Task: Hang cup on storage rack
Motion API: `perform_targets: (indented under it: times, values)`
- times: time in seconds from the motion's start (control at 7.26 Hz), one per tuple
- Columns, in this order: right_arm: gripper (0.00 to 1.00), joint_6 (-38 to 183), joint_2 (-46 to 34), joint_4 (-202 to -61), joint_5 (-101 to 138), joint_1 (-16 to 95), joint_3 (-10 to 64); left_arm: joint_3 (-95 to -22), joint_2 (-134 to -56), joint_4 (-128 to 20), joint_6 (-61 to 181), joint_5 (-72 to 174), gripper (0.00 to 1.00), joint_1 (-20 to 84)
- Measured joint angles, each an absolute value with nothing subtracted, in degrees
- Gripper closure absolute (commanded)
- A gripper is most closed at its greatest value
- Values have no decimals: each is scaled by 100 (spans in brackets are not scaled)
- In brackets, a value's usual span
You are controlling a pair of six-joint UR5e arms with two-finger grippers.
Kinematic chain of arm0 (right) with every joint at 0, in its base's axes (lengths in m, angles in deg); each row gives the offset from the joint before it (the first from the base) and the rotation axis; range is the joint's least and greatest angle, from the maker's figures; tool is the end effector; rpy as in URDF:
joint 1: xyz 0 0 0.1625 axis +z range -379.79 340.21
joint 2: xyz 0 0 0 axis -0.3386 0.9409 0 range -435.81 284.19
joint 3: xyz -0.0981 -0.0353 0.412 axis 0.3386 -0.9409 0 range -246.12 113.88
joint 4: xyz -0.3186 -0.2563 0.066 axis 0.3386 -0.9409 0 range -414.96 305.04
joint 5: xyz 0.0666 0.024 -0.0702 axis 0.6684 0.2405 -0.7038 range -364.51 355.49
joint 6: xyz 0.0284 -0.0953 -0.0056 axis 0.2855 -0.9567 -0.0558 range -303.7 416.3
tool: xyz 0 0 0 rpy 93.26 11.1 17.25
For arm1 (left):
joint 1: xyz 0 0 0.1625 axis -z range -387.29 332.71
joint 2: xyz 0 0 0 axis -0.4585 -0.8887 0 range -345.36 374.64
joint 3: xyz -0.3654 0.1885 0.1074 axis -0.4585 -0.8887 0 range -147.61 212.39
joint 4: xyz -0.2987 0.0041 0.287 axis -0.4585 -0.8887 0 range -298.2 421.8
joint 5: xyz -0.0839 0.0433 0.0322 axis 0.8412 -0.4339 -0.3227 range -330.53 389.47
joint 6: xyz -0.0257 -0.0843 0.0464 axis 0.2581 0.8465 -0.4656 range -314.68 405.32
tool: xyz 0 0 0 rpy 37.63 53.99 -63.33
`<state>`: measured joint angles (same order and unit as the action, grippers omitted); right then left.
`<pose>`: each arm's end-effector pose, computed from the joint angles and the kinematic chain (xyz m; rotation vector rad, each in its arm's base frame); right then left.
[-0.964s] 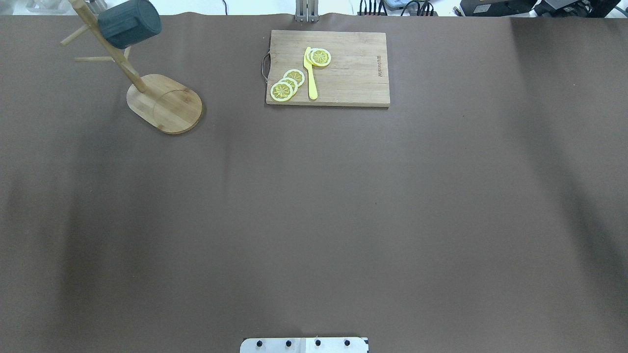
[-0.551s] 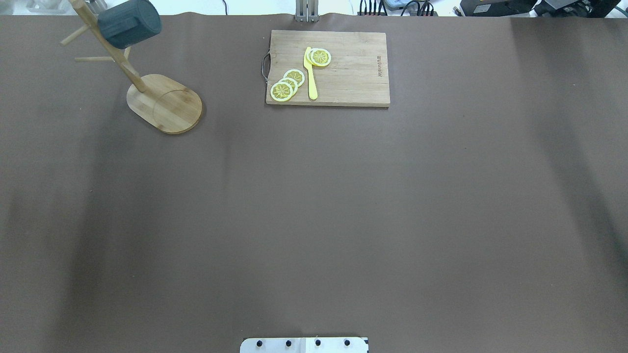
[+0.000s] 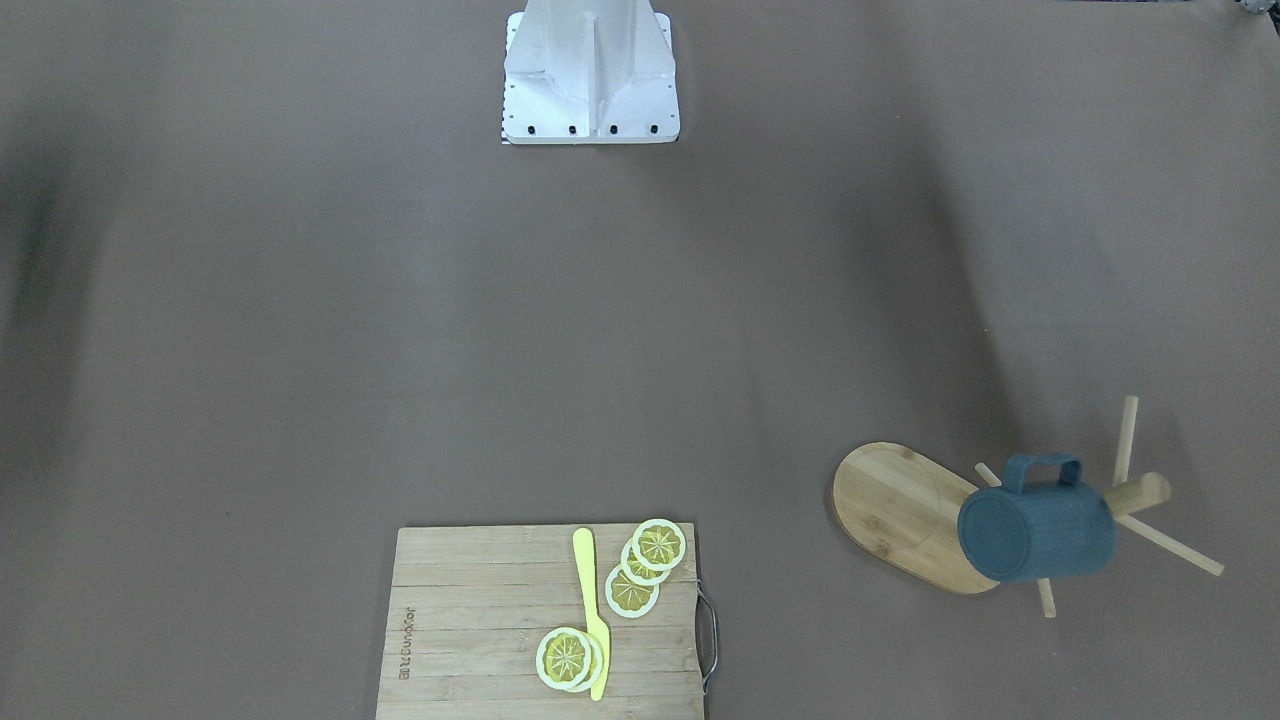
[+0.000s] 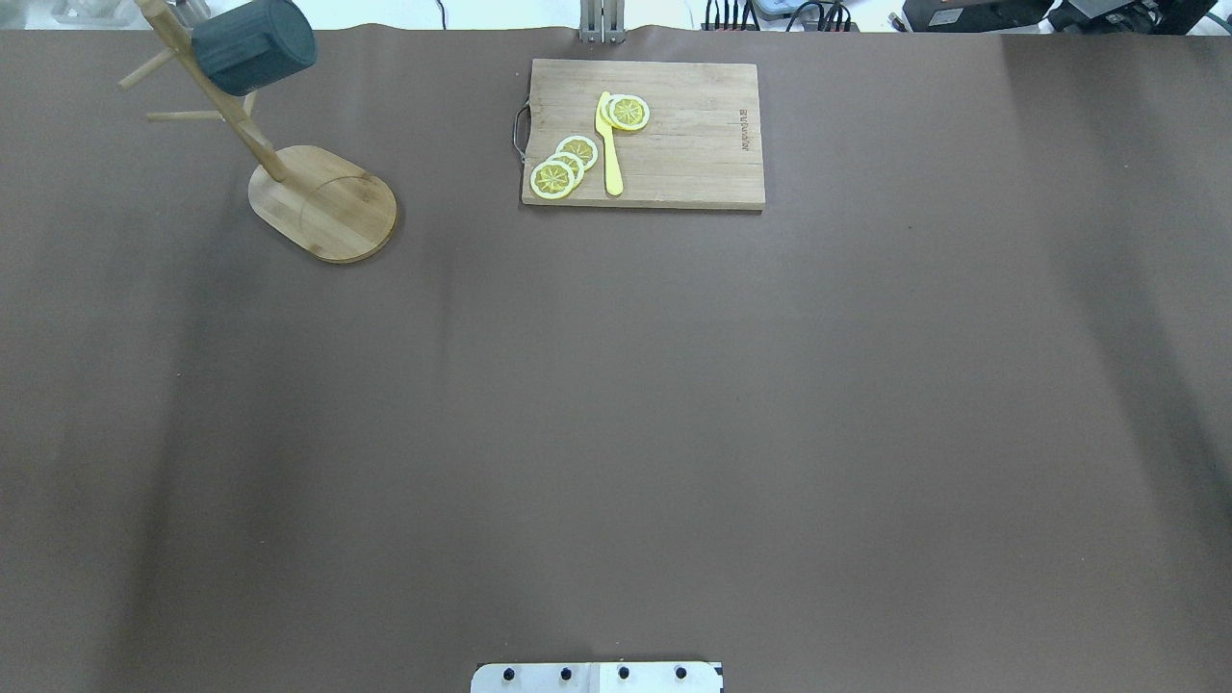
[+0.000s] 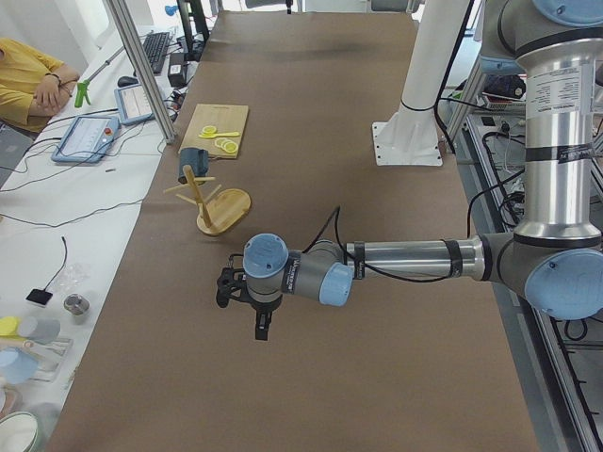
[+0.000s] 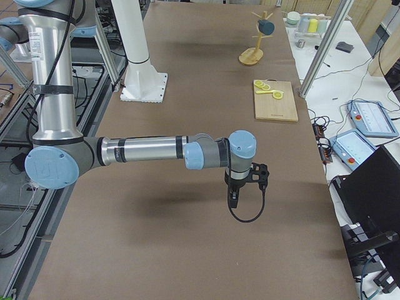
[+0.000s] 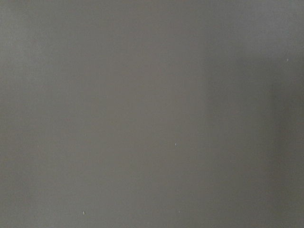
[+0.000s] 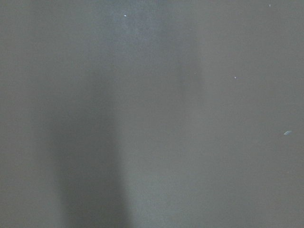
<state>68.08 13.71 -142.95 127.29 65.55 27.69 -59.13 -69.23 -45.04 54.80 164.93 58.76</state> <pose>0.0258 -0.5057 0.6210 -0.0003 -0.7363 0.0787 -0.0307 -0.4611 0.6637 0.1082 0.8084 -0.0066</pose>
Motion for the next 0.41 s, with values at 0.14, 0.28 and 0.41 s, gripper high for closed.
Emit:
perform_targets:
  times: [0.14, 0.28, 0.41]
  values:
    - [0, 6759, 1419, -14294, 12770, 6555, 2761, -5992, -6871, -4489, 5480, 16506, 1, 5858]
    - [0, 6741, 1446, -14294, 12806, 6555, 2758, -6079, -6846, -4498, 5490, 16514, 1, 5848]
    - [0, 6740, 1455, -14294, 12824, 6555, 2759, -6133, -6861, -4511, 5495, 16521, 1, 5839]
